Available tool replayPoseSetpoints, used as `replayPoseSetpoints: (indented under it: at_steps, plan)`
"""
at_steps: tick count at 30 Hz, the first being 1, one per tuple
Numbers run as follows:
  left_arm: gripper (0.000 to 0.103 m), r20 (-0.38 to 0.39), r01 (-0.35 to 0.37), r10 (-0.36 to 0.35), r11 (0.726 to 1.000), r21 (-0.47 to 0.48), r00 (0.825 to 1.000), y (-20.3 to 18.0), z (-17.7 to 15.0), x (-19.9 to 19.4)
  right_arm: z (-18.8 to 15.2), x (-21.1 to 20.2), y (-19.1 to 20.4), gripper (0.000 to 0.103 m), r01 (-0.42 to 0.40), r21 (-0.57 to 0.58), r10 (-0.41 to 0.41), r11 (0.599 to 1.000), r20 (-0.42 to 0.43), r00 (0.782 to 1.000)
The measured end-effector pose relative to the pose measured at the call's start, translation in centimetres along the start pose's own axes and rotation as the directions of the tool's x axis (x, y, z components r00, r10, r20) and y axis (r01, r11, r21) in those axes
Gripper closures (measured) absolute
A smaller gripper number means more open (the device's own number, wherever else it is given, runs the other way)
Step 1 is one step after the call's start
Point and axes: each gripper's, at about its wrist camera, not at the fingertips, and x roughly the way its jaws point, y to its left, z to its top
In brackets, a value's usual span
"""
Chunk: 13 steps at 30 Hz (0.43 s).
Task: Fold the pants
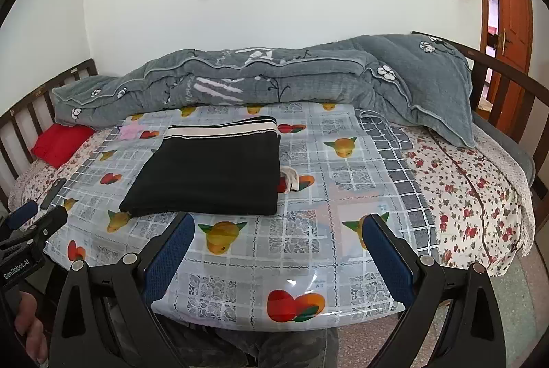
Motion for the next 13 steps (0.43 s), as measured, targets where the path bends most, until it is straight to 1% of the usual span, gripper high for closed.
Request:
replayPoseSetpoints:
  at_steps: [11, 13]
  plan:
    - [0.011, 0.026, 0.002, -0.002, 1.0, -0.001, 1.0, -0.1, 0.4, -0.5, 0.0, -1.1, 0.0, 0.006, -0.019, -0.007, 0.019, 1.0, 0.032, 0.999]
    - [0.011, 0.029, 0.004, -0.005, 1.0, 0.023, 1.0, -0.5, 0.3, -0.4, 0.1, -1.3, -0.1, 0.006, -0.027, -0.007, 0.027, 1.0, 0.04, 0.999]
